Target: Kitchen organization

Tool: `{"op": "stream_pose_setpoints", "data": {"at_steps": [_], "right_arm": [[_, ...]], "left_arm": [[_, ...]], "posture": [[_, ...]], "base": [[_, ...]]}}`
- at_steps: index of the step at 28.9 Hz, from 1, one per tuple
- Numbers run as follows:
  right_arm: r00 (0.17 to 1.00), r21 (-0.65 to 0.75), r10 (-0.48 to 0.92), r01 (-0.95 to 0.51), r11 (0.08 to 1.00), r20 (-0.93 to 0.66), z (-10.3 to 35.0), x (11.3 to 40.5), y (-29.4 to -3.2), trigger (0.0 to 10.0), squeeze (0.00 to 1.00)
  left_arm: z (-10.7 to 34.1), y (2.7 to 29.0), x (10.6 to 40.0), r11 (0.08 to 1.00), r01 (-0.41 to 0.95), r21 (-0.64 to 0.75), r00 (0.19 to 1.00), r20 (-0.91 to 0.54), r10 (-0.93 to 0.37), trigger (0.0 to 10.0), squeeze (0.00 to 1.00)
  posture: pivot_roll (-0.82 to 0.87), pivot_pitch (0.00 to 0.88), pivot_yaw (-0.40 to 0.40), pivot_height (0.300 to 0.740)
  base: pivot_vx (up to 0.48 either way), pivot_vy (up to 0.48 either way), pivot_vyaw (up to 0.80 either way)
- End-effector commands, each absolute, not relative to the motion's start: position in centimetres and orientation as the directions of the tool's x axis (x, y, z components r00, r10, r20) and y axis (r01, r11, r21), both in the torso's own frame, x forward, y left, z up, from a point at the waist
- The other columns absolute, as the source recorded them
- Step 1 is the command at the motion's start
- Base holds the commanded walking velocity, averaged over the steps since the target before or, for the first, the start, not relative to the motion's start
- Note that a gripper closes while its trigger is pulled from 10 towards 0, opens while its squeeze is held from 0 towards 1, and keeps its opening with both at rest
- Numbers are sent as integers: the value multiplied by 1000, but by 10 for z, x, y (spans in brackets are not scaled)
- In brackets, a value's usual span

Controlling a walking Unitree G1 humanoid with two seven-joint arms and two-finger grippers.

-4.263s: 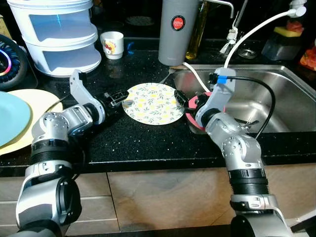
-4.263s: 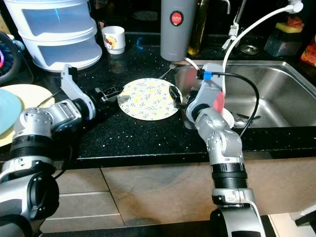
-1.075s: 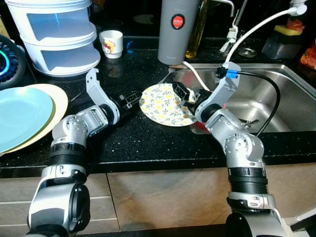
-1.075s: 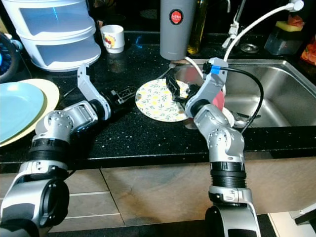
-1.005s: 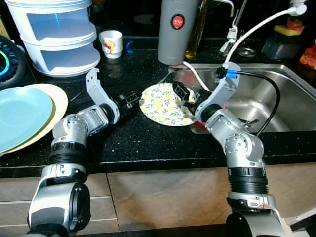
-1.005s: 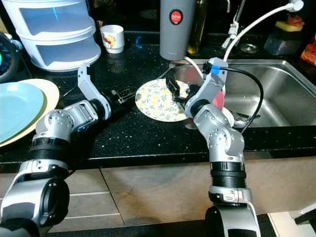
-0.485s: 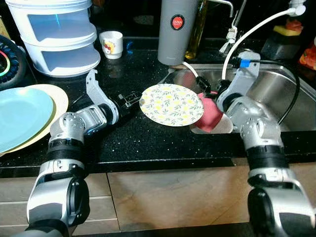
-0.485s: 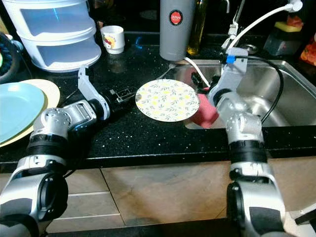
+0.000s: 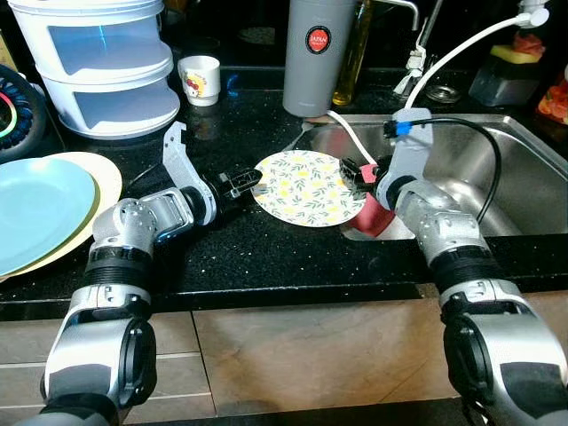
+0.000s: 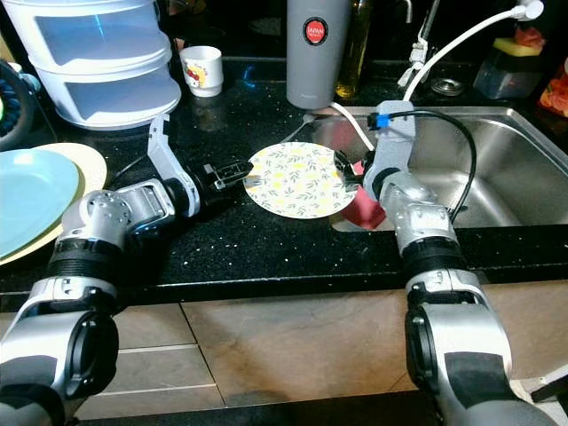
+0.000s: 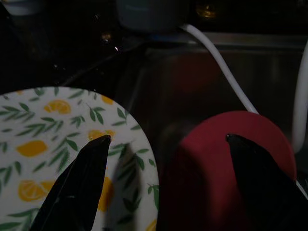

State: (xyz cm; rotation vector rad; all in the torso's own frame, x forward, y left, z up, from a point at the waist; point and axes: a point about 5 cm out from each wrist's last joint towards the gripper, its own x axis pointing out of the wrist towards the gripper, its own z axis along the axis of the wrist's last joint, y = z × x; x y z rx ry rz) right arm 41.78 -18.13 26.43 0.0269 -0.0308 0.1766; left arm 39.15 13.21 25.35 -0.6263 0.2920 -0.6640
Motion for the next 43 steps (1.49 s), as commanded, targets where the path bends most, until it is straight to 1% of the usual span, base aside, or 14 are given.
{"op": "stream_pose_setpoints", "data": {"at_steps": [1,12,13,14,15,16,20,25,31,36,37,38,39,43], "right_arm": [[988,72,150,-151,986,21,262,419,-186,10000,0],[965,349,260,-232,908,-35,250,421,-167,10000,0],[963,370,269,-239,898,-32,251,422,-166,10000,0],[963,370,269,-239,898,-32,251,422,-166,10000,0],[957,416,289,-254,873,-24,253,422,-162,10000,0],[951,452,309,-270,850,-13,255,422,-158,10000,0],[924,539,380,-336,772,32,267,422,-146,10000,0],[917,539,397,-358,762,47,272,422,-143,10000,0],[934,546,342,-339,766,100,280,423,-152,10000,0],[930,597,260,-366,714,259,306,421,-169,10000,0],[905,617,230,-414,670,358,327,418,-179,10000,341],[896,618,223,-429,659,383,332,416,-181,10000,341],[884,608,224,-447,656,409,339,415,-183,10000,1000],[854,583,253,-499,641,454,352,411,-184,10000,1000]], "left_arm": [[225,133,388,655,412,-633,739,-188,-647,10000,0],[225,124,384,582,441,-684,686,-161,-709,10000,0],[225,123,384,576,445,-686,681,-158,-715,8157,0],[225,123,384,576,445,-686,681,-158,-715,8157,0],[225,120,383,563,455,-690,672,-149,-726,5373,0],[226,118,383,554,461,-693,666,-142,-732,0,0],[230,114,382,518,481,-707,650,-109,-752,0,0],[234,115,383,511,488,-707,664,-79,-744,0,0],[260,133,393,552,530,-644,791,141,-595,0,0],[274,147,394,626,550,-552,825,241,-512,0,0],[280,154,392,624,555,-551,828,292,-478,0,0],[282,156,391,620,558,-551,827,309,-470,0,0],[284,158,390,619,562,-548,825,330,-458,0,0],[288,162,387,592,590,-548,807,378,-454,0,0]], "posture": [[34,187,7,740],[39,191,12,740],[39,191,12,740],[39,191,12,740],[39,191,12,740],[38,191,14,740],[38,189,13,740],[39,188,13,740],[38,185,12,740],[40,185,11,740],[39,185,13,740],[39,185,13,740],[39,185,13,740],[39,185,13,740]], "base": [[0,0,0],[0,0,0],[0,0,0],[0,0,0],[0,0,0],[0,0,0],[0,0,0],[0,0,0],[0,0,0],[0,0,0],[0,0,0],[0,0,0],[0,0,0],[0,0,0]]}}
